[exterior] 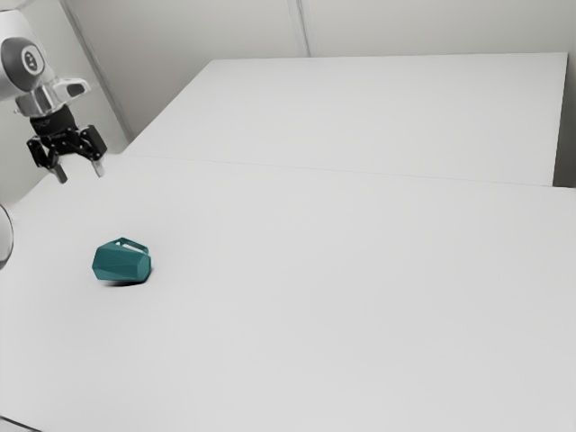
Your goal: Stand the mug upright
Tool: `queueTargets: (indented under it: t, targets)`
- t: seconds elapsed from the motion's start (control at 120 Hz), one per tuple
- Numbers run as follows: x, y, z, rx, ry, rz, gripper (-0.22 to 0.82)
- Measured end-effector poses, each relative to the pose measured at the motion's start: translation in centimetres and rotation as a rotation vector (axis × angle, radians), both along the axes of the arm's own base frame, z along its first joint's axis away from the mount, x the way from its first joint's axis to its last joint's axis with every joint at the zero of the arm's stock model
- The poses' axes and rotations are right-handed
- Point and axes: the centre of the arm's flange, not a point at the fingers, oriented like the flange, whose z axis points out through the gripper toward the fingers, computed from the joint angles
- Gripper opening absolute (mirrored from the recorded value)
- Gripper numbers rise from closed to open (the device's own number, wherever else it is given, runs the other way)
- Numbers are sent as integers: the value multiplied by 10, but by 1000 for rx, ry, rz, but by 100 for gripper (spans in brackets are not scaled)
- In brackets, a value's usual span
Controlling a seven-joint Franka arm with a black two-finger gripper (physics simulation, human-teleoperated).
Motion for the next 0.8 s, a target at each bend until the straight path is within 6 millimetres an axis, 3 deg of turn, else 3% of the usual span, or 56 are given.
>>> queueTargets:
  t: [0.183,0.342,0.558,0.8]
  targets:
    - [-51,51,-21,-90,-95,5,60]
    - [-75,89,-45,-149,-145,-20,60]
    - [-89,126,-97,-267,-193,-66,60]
    - [-82,149,-139,-364,-273,-143,60]
